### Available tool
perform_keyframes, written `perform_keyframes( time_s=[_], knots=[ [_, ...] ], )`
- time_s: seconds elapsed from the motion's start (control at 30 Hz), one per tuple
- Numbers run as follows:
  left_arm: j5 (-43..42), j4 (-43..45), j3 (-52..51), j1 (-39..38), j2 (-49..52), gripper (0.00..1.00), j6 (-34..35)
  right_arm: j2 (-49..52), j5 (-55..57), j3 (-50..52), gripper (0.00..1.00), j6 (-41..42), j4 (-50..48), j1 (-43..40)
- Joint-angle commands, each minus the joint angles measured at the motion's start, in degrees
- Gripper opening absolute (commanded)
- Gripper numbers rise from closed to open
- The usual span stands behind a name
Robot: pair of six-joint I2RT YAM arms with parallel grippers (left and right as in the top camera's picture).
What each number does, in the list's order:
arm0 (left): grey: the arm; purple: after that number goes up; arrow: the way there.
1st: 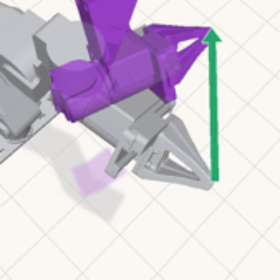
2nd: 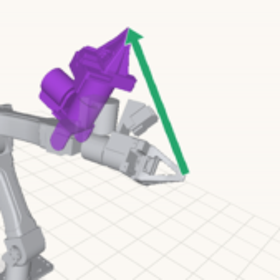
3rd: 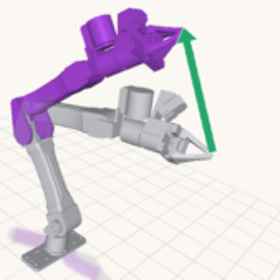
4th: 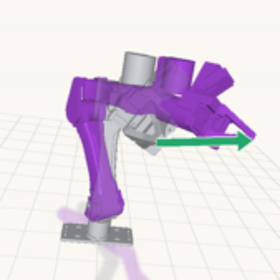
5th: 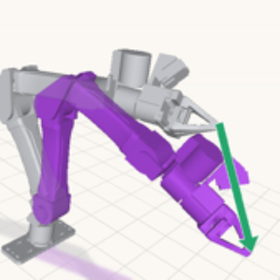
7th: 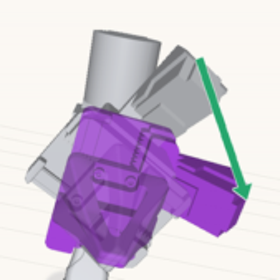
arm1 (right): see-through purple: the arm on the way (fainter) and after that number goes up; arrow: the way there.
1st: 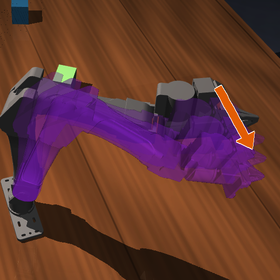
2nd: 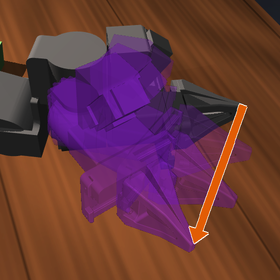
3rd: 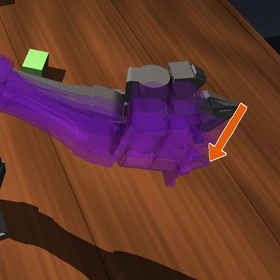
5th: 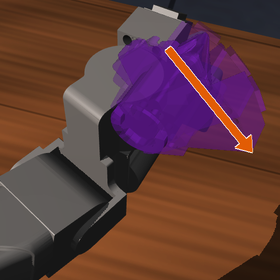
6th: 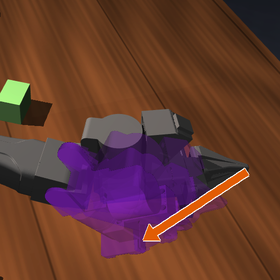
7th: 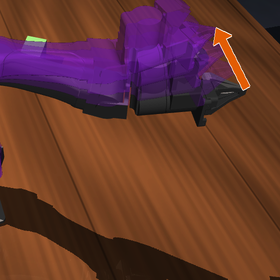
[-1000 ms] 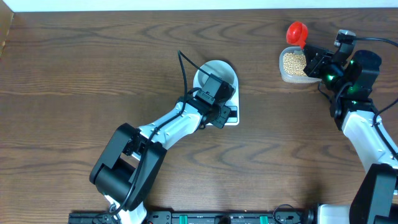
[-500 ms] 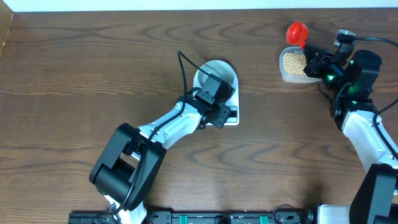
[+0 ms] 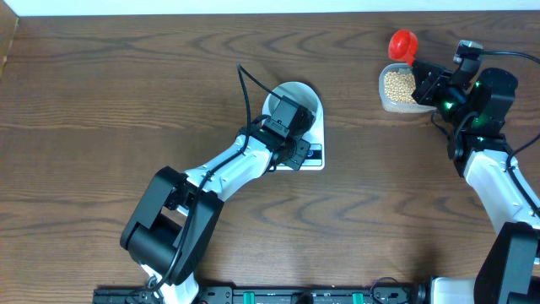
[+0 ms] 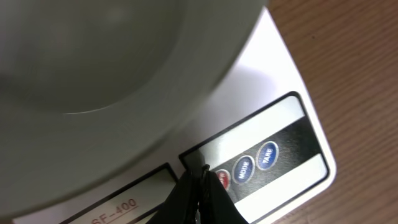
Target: Scoop item into bowl and weigh 50g on scale
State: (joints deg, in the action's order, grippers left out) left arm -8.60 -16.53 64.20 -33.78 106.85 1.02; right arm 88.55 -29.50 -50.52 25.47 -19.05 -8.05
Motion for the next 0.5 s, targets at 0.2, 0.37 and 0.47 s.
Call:
perform_keyframes(
  time_s=[0.2, 0.37, 0.47],
  knots=[
    [-0.72, -1.03, 1.53, -1.33, 0.13, 0.07, 3.19, -0.09, 0.46, -1.05, 0.01, 0.61, 0.7, 0.26],
    [0.72, -1.16, 1.53, -1.33, 0.13, 0.07, 3.76, -0.09, 0.46, -1.05, 0.01, 0.61, 0.7, 0.26],
    [0.72, -1.07, 1.53, -1.33, 0.13, 0.07, 3.76, -0.09, 0.46, -1.05, 0.01, 0.61, 0.87, 0.28]
  ],
)
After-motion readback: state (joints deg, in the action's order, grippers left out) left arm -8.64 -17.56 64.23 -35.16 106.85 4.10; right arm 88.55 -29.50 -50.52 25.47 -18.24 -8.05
